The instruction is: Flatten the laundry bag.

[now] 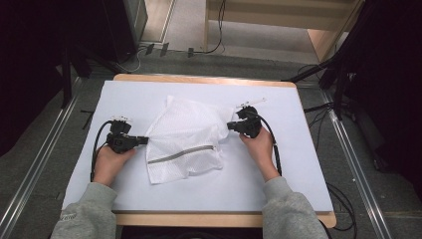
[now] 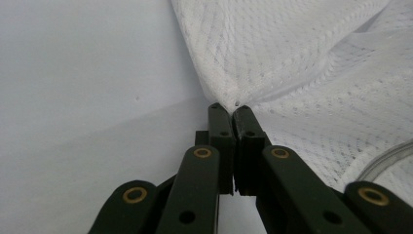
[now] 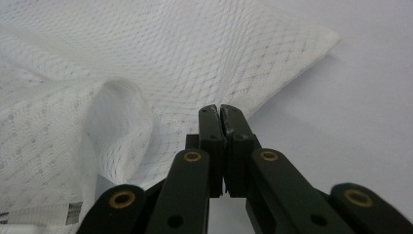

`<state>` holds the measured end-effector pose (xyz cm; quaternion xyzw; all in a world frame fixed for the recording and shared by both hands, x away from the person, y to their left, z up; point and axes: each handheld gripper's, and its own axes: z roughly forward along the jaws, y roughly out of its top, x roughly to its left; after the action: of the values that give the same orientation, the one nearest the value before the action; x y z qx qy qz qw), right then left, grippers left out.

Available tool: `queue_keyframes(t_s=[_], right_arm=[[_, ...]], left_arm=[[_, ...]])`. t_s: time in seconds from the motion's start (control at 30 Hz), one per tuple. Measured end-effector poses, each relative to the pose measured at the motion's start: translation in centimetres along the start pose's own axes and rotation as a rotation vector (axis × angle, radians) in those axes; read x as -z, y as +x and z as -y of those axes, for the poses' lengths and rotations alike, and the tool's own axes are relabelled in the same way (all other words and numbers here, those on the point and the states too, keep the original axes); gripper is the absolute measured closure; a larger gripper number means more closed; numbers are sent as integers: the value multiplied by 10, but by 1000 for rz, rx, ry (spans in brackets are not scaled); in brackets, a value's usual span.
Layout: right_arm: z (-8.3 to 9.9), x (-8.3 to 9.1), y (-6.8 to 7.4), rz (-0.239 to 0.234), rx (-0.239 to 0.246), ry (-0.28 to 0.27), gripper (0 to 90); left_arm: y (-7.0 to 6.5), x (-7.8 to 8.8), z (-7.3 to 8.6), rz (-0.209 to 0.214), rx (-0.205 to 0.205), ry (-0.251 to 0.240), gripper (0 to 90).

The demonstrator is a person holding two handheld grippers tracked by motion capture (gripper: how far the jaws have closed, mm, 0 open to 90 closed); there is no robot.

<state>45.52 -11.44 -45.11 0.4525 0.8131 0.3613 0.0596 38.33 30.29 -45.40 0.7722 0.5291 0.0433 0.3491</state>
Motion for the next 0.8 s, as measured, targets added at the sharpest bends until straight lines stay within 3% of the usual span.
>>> queue_keyframes(t_s=[0.1,0.17,0.27,0.57,0.8], right_arm=[[0,-1,1,-6,5,3,881],[0,0,2,-12,14,-11,798],[-1,5,4,-24,13,-21,752],[14,31,27,-58,78,-37,700],[31,46,39,-102,102,-59,690]], left_arm=[[0,2,0,18,8,6,867],[-1,5,0,32,7,0,817],[-3,12,1,42,-1,-20,758],[-14,33,5,51,-17,-44,558],[-20,35,5,63,-27,-46,492]])
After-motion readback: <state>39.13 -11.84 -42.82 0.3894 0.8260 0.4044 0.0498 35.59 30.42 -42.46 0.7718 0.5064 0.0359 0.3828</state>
